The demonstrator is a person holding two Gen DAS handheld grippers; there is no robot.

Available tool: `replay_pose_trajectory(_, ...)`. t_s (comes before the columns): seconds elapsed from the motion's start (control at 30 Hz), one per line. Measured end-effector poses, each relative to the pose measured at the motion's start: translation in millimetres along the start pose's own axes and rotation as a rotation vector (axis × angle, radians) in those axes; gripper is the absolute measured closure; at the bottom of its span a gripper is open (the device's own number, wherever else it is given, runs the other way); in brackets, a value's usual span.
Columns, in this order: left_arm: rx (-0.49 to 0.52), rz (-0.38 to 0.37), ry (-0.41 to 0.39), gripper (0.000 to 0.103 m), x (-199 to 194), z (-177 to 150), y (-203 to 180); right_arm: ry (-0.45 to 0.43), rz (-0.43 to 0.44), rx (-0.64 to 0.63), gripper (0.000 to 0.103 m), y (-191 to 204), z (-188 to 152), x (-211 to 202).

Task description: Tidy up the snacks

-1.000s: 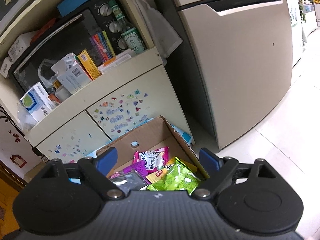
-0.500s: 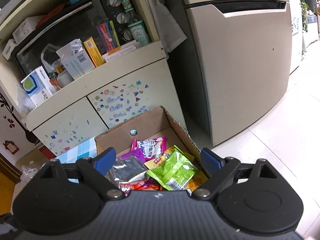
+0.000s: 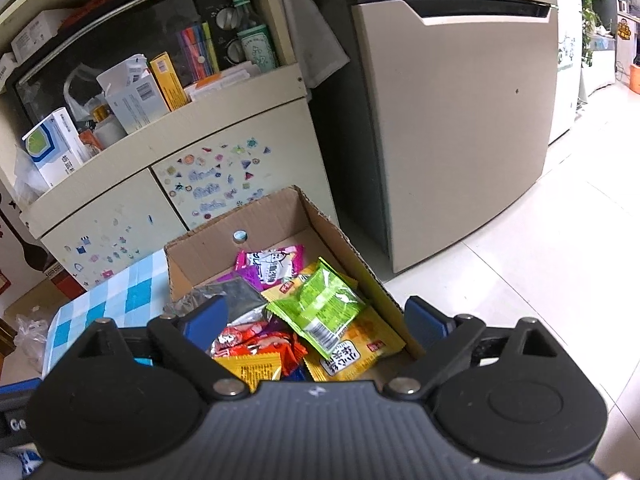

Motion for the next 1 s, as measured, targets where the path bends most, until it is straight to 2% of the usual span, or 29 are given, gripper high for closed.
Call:
replay_pose_trajectory(0.4, 0.0, 0.042, 0.0, 0.0, 8, 5, 8, 0.024, -0.025, -0.053, 0.008, 7, -10, -4)
replay_pose_trajectory(1.0, 0.06, 0.045, -0.004, 0.0, 14, 8, -6, 0.059, -0.089, -0.067, 0.008, 10, -10, 8)
Point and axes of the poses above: each gripper's, at about its wrist camera, not at the fingertips, and x roughly the way its jaws point, y to its left, z to its top, the point moved 2 cm from there along x, roughly the way its jaws point, and after that the axes turned 6 degrees about -x, right-handed, at the moved point
